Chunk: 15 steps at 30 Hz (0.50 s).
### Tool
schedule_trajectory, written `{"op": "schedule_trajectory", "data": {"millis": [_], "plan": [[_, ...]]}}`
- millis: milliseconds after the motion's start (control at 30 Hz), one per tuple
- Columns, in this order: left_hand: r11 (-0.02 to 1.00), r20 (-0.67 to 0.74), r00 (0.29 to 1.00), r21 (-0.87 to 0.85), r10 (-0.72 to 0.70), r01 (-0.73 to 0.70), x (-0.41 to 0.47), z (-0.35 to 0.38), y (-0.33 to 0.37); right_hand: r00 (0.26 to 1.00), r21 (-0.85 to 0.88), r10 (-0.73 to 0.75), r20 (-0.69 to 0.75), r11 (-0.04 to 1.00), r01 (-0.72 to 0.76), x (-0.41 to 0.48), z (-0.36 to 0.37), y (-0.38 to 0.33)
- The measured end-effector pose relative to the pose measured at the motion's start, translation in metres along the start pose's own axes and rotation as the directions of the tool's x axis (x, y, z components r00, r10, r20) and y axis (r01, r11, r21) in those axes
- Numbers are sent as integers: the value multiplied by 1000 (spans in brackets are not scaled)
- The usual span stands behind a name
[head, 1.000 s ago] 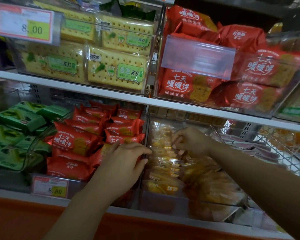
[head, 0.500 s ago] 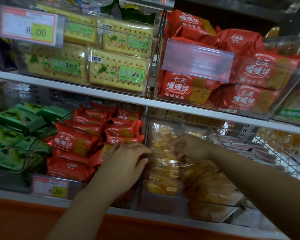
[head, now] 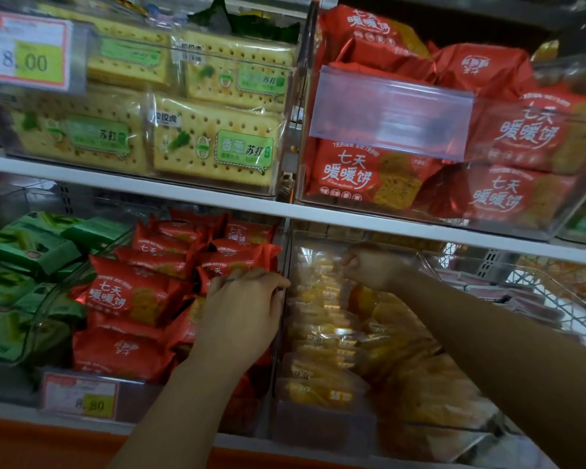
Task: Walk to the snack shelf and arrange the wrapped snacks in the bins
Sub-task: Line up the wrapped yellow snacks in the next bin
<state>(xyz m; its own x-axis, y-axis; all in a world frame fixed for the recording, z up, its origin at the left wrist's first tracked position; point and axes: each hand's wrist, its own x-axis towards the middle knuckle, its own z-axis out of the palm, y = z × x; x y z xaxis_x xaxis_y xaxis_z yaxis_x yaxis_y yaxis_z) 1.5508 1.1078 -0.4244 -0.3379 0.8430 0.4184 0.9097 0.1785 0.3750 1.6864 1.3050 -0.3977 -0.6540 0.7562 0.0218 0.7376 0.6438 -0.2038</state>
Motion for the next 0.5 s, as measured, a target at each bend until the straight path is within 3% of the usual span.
{"op": "schedule_trajectory", "data": {"millis": [133, 333, 500], "plan": [[1000, -8, 1000, -29, -2, 2, 1, 1, -1, 999, 103, -27, 22, 994, 25, 8, 4, 3], [999, -56, 998, -39, 19, -22, -1, 8, -5, 989, 271, -77, -123, 956, 108, 12, 6, 0], [999, -118, 992, -20, 38, -41, -3, 14, -8, 995, 386, -63, -81, 918, 89, 18, 8, -5]]}}
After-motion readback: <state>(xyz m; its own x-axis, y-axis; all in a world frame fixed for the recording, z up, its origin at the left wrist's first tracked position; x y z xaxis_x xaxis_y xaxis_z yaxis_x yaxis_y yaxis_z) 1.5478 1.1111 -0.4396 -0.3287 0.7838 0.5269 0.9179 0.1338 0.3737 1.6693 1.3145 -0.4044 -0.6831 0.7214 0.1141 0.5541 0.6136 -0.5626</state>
